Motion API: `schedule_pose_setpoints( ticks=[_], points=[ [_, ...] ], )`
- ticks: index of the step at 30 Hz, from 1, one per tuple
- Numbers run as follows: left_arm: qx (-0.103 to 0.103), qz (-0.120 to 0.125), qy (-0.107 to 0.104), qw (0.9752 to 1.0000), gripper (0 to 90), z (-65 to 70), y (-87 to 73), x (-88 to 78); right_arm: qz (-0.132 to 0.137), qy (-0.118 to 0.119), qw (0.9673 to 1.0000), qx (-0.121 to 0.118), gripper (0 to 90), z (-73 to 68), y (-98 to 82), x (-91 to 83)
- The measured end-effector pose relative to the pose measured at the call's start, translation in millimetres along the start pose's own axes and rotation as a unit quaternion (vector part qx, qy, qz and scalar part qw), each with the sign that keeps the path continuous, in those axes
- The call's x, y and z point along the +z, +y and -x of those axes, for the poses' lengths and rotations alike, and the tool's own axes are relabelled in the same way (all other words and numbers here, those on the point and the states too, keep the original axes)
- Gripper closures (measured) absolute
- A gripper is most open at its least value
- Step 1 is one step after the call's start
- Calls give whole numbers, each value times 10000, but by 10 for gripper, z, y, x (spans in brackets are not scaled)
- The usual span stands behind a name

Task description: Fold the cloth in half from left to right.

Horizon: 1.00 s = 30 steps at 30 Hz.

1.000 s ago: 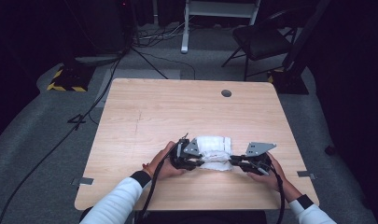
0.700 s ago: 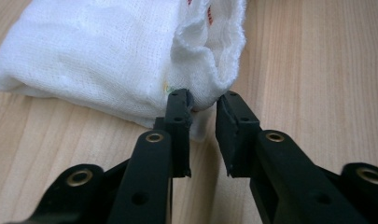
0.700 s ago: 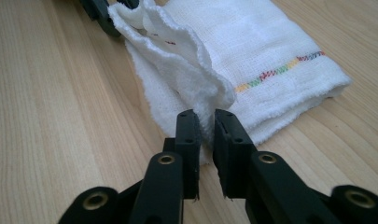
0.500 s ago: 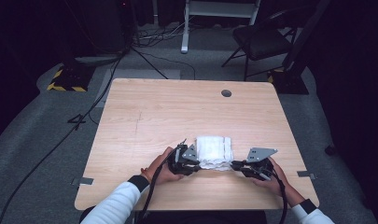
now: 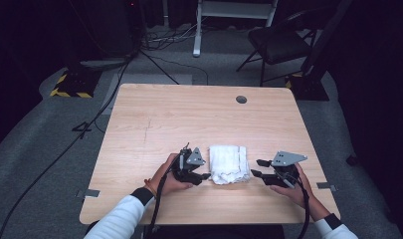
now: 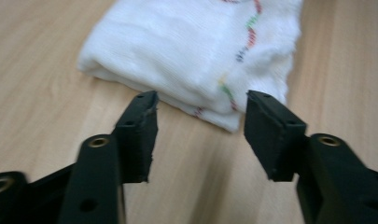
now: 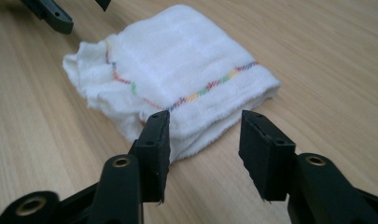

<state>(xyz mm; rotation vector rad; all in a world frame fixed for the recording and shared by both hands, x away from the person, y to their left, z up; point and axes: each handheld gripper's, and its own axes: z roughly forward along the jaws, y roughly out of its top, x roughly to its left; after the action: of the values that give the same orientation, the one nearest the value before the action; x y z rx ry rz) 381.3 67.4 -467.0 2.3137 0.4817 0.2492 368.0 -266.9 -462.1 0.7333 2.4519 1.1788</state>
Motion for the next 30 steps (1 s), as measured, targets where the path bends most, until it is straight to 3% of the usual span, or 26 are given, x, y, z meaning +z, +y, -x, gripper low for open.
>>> schedule_pose_setpoints(
  ticks=[4, 8, 10, 13, 15, 19, 22, 30],
  points=[
    [-18, 168, 87, 9998, 315, -3, 143, 22, 22, -86, 9999, -78, 447, -12, 116, 91],
    [100, 159, 12, 9998, 291, 66, 231, 108, -55, -55, 9998, -208, 408, -70, 167, 186],
    [172, 59, -117, 9998, 278, 106, 217, 182, -142, 0, 9995, -283, 395, -103, 154, 222],
    [264, -196, -18, 9995, 277, 153, 168, 270, -343, 105, 9987, -353, 380, -140, 104, 258],
    [173, -289, -51, 9994, 266, 169, 126, 308, -456, 170, 9979, -423, 376, -160, 59, 271],
    [203, -490, 17, 9986, 256, 191, 43, 351, -616, 131, 9968, -488, 363, -184, -7, 300],
    [55, -418, -19, 9991, 240, 166, 14, 372, -709, 98, 9961, -520, 359, -189, -27, 334],
    [85, -409, -104, 9991, 222, 145, 52, 360, -731, 99, 9960, -509, 341, -183, -24, 345]
  ],
)
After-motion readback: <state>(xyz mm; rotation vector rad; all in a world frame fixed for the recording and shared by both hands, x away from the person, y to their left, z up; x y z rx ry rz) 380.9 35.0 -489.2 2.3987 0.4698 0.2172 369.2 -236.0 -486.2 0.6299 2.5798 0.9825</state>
